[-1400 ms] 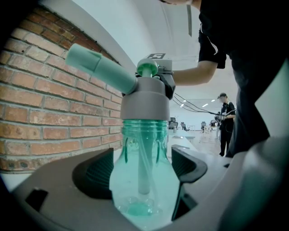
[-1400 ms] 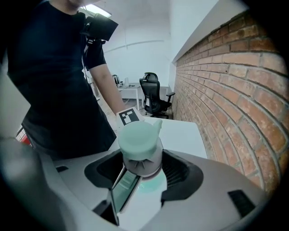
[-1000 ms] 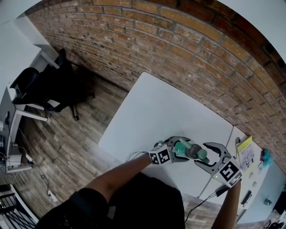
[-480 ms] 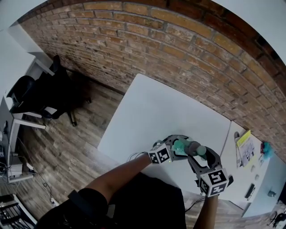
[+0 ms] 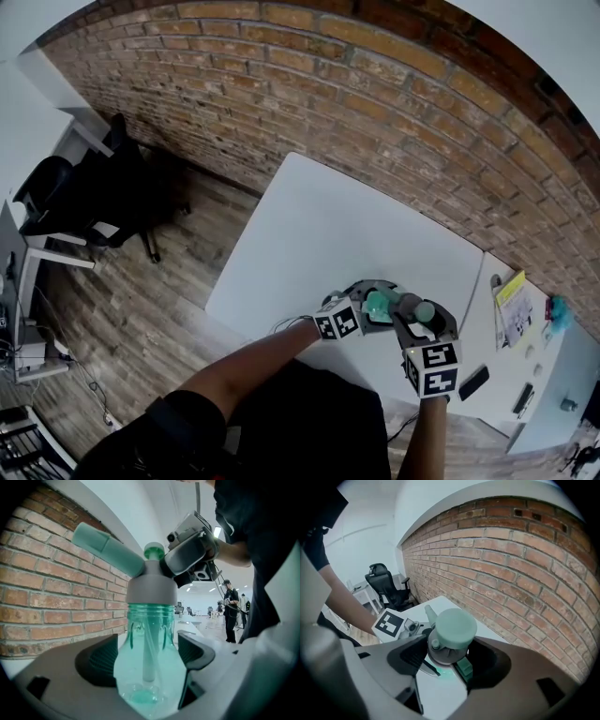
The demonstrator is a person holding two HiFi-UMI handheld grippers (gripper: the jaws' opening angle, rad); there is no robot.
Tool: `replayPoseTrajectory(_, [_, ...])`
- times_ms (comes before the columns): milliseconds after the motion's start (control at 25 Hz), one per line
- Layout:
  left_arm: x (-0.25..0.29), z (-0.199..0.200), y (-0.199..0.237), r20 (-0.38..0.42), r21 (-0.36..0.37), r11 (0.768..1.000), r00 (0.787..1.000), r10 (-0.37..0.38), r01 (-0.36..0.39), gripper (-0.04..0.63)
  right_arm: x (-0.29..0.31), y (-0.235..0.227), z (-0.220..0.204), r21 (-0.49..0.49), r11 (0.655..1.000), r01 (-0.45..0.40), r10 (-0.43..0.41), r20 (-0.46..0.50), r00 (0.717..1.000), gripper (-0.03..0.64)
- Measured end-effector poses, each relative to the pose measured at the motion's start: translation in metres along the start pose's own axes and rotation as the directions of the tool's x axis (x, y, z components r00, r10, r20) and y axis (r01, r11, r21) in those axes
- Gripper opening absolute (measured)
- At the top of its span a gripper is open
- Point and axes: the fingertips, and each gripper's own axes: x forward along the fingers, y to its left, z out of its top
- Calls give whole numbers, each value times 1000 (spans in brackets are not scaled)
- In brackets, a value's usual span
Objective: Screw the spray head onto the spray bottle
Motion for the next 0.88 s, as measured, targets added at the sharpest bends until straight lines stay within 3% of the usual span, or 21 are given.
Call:
replayPoseTrajectory(280, [-1,0,0,2,3,1000,1000,7,-7,399,0,1,0,-22,999,-23,23,15,1000,272])
replayPoseTrajectory(560, [-1,-2,1,0,9,1000,1000,14,-14,399,0,3,0,-106,990,-89,90,5,996,270])
replayPoseTrajectory(880, [-1,0,2,13,13,1000,1000,16,-17,399,0,5,0,-238,945,-223,227,-9,974,270])
